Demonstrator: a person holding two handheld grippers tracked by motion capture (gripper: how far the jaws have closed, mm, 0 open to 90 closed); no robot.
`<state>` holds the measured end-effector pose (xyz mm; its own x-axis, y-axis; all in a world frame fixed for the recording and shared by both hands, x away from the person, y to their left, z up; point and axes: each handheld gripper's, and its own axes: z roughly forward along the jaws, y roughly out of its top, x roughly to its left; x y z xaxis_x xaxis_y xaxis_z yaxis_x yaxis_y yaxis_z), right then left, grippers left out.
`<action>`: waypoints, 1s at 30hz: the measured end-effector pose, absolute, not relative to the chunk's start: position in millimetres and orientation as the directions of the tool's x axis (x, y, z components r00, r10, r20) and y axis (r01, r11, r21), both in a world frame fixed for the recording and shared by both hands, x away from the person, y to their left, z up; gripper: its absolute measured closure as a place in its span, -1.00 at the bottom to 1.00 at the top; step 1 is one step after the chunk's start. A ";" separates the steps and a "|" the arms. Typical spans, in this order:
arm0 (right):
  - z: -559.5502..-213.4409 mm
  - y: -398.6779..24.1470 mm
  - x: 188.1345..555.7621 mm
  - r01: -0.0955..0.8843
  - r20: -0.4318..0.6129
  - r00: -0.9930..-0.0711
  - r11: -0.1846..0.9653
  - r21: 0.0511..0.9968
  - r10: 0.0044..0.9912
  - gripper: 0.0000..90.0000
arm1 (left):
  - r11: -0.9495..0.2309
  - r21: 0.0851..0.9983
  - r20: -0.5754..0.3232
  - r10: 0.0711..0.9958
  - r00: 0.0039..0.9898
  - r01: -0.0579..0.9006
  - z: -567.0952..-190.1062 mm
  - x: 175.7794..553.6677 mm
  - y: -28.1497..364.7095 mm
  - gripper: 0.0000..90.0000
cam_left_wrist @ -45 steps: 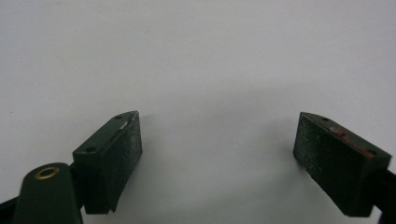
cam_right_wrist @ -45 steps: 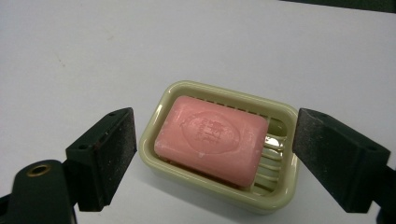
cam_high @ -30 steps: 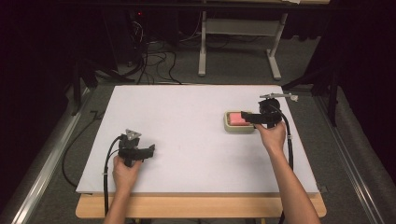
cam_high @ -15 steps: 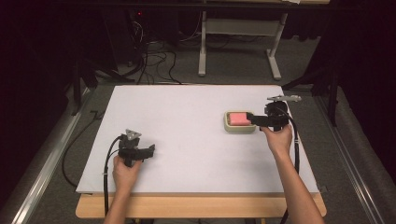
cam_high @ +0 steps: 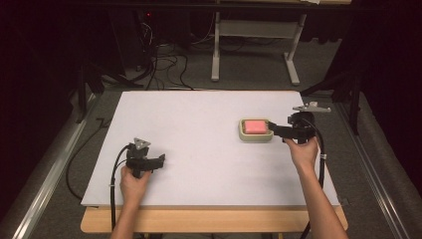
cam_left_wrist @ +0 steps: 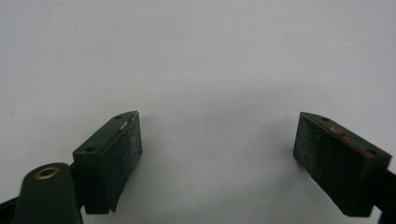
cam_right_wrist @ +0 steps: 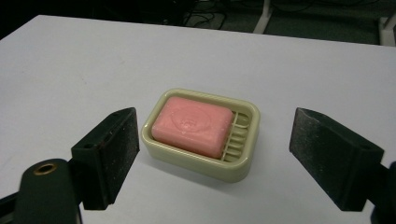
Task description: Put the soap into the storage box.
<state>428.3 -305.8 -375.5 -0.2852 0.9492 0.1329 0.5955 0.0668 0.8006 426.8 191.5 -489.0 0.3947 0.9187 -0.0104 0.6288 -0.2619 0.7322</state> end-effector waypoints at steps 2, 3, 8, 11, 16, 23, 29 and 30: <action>-375.7 -307.9 426.3 0.593 0.134 -0.286 0.066 0.802 0.949 -0.63 | -0.262 0.731 -0.011 0.919 0.395 0.630 -488.9 426.8 191.6 -0.65; -375.6 -308.7 424.7 0.592 0.136 -0.283 0.062 0.804 0.949 -0.63 | -0.262 0.732 -0.011 0.919 0.395 0.629 -489.0 426.8 191.6 -0.65; -375.8 -313.0 417.4 0.586 0.137 -0.282 0.057 0.808 0.950 -0.63 | -0.262 0.732 -0.010 0.919 0.395 0.629 -488.9 426.8 191.6 -0.65; -376.4 -315.6 413.6 0.581 0.142 -0.281 0.050 0.812 0.949 -0.63 | -0.262 0.732 -0.010 0.919 0.395 0.629 -489.0 426.8 191.5 -0.65; -378.2 -319.2 407.7 0.573 0.146 -0.283 0.045 0.818 0.948 -0.62 | -0.262 0.732 -0.010 0.919 0.395 0.629 -489.0 426.8 191.5 -0.65; -381.5 -324.2 397.1 0.569 0.159 -0.278 0.030 0.822 0.947 -0.61 | -0.262 0.731 -0.011 0.919 0.395 0.630 -488.9 426.8 191.6 -0.65; -385.5 -330.0 390.2 0.567 0.167 -0.273 0.018 0.823 0.948 -0.61 | -0.262 0.732 -0.010 0.919 0.395 0.629 -489.0 426.8 191.5 -0.65; -386.2 -330.6 389.2 0.569 0.171 -0.270 0.013 0.822 0.947 -0.61 | -0.262 0.732 -0.010 0.919 0.395 0.629 -489.0 426.8 191.5 -0.65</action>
